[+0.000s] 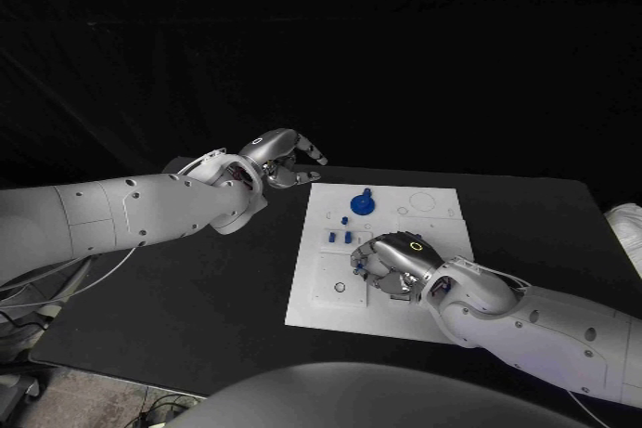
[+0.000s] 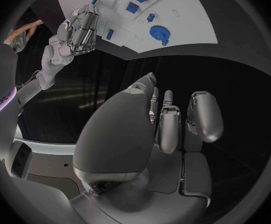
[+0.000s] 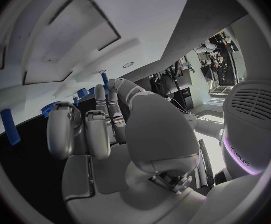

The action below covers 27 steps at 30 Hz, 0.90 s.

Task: Assemble the parts on the task board

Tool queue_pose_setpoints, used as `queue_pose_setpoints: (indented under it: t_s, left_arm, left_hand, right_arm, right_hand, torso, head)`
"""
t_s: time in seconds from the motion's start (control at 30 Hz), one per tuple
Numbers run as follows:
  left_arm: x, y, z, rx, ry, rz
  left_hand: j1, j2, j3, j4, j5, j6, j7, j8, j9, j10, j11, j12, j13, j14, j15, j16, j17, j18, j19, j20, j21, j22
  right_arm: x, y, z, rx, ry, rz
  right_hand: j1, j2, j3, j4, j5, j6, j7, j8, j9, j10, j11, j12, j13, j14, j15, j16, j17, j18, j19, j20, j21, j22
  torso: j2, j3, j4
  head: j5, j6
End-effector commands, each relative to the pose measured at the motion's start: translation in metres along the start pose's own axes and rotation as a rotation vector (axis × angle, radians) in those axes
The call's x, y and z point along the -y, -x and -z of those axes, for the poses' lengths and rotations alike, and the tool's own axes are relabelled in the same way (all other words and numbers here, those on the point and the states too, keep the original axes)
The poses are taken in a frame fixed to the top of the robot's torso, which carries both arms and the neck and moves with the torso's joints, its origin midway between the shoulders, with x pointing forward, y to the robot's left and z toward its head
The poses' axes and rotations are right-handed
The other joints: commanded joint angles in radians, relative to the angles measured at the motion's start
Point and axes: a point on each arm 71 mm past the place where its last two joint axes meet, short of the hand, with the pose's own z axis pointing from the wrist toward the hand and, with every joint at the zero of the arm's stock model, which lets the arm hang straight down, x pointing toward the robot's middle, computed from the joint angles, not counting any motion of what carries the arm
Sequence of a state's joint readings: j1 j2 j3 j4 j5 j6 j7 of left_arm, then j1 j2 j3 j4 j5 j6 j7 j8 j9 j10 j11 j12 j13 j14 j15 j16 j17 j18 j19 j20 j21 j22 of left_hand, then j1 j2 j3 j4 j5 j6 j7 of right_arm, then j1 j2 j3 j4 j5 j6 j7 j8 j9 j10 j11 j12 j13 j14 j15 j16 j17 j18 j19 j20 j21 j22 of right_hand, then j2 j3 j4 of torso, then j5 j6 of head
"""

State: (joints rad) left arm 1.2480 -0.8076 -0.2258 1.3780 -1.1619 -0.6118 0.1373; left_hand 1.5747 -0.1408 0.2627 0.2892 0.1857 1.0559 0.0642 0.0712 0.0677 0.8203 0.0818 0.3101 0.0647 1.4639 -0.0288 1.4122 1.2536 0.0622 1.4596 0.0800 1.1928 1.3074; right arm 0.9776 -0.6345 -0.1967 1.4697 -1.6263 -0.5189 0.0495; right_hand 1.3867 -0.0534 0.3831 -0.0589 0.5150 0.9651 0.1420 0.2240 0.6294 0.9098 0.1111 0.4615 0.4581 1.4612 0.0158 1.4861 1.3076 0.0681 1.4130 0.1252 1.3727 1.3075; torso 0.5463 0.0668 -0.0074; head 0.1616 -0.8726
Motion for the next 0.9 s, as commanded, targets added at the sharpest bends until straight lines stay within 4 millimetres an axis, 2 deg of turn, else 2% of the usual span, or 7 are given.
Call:
queue_pose_setpoints:
  t_s: [0.03,0.73,0.9]
  left_arm:
    - [0.0012,-0.0017,-0.0005,-0.015,-0.007,0.000]
    - [0.0025,-0.0045,-0.0010,-0.031,-0.008,0.004]
    - [0.0022,-0.0047,-0.0008,-0.034,-0.006,0.005]
  left_hand:
    - [0.008,0.000,0.005,-0.001,0.004,-0.001,0.011,-0.005,-0.001,0.003,0.004,0.001,-0.002,0.029,0.006,-0.005,-0.004,0.013,-0.008,0.003,-0.005,0.163]
    - [0.008,0.001,0.006,0.000,0.005,0.000,0.031,-0.004,0.000,-0.001,-0.001,0.000,-0.001,0.026,0.005,-0.008,-0.010,0.014,-0.011,0.003,-0.013,0.162]
    - [0.008,0.001,0.006,0.000,0.005,0.000,0.033,-0.004,0.000,-0.001,-0.002,0.000,-0.001,0.026,0.005,-0.009,-0.011,0.014,-0.012,0.003,-0.013,0.161]
  right_arm:
    - [-0.0021,-0.0015,-0.0008,-0.011,0.010,-0.004]
    - [0.0009,-0.0065,-0.0038,-0.041,-0.001,0.002]
    - [0.0016,-0.0086,-0.0032,-0.063,-0.004,0.000]
  right_hand:
    - [0.004,-0.006,-0.001,-0.005,0.002,-0.002,0.005,-0.005,0.002,0.033,-0.025,0.003,0.002,0.033,0.003,0.003,0.137,-0.014,0.004,0.001,0.005,0.192]
    - [0.011,-0.006,0.003,-0.013,0.007,-0.007,0.006,-0.010,0.003,0.029,-0.023,0.000,-0.002,0.030,0.004,0.000,0.130,-0.012,0.001,0.001,0.001,0.191]
    - [0.010,-0.010,0.002,-0.015,-0.013,-0.017,0.010,-0.019,0.003,0.019,-0.018,-0.006,-0.005,0.026,0.008,-0.004,0.125,-0.011,-0.005,0.004,-0.004,0.188]
  torso:
    - [0.000,-0.0003,0.0000]
    - [0.000,0.0002,0.0004]
    - [-0.001,0.0001,-0.0002]
  head:
    - [0.001,0.000]
    - [0.006,0.000]
    - [0.008,0.000]
